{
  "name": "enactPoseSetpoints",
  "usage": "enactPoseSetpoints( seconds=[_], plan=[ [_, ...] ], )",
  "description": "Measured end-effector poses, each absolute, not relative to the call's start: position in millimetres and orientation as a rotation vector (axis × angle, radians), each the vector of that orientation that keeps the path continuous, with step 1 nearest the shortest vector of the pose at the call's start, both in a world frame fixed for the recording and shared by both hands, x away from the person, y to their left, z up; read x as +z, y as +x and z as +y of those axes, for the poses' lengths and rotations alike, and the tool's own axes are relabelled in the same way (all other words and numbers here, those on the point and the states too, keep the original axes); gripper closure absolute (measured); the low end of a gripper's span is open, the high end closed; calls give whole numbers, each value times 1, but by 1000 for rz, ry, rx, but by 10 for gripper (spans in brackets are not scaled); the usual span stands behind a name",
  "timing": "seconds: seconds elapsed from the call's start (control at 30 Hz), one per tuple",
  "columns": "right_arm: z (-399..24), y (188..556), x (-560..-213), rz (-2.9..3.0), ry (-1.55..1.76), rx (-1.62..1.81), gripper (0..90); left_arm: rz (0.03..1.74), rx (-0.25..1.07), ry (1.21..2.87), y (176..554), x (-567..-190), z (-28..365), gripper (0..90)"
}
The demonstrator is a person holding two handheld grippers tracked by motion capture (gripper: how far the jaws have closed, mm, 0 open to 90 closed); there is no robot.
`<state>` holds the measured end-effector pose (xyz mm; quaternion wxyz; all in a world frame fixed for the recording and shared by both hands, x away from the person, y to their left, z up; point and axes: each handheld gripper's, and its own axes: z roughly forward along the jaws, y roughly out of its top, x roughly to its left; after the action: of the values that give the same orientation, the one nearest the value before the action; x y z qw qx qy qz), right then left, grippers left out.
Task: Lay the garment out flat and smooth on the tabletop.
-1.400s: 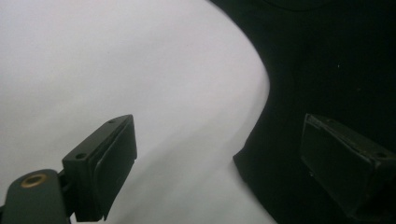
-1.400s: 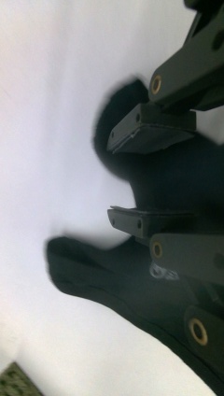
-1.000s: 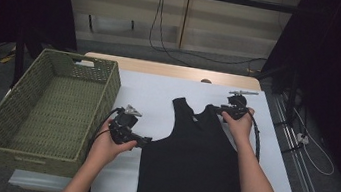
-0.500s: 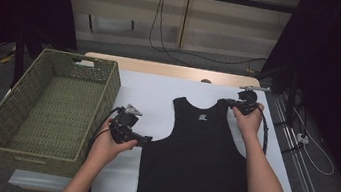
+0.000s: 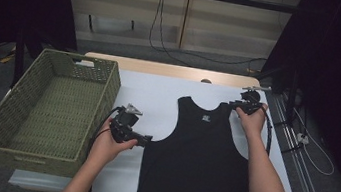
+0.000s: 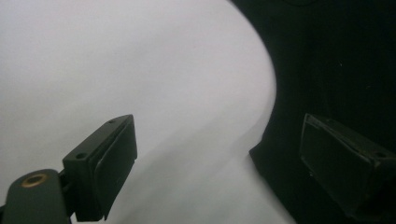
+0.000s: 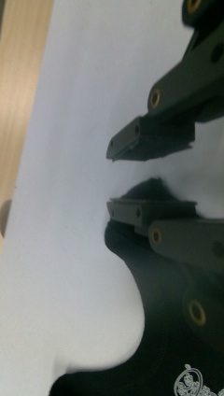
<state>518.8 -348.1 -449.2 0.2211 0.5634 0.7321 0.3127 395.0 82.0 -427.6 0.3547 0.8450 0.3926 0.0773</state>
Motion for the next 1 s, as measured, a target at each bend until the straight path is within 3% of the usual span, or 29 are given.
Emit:
enactPoseSetpoints(
  seconds=[0.1,0.23,0.47,0.6,0.87,0.93,1.0],
  plan=[
    [-348,515,-440,2014,1541,896,666,1014,202,2180,395,-427,83,117],
    [-339,510,-432,2046,1504,990,769,1012,201,2179,395,-426,83,117],
    [-316,506,-459,2150,1497,900,814,1006,206,2185,394,-426,82,117],
    [-316,507,-460,2107,1542,914,900,1005,203,2183,393,-426,81,117],
    [-317,511,-454,2052,1545,941,894,1012,217,2167,394,-423,84,118],
    [-312,509,-453,2044,1556,962,780,1010,213,2167,394,-423,84,118],
    [-303,507,-452,2088,1515,932,735,1009,215,2170,394,-423,84,118]
  ],
)
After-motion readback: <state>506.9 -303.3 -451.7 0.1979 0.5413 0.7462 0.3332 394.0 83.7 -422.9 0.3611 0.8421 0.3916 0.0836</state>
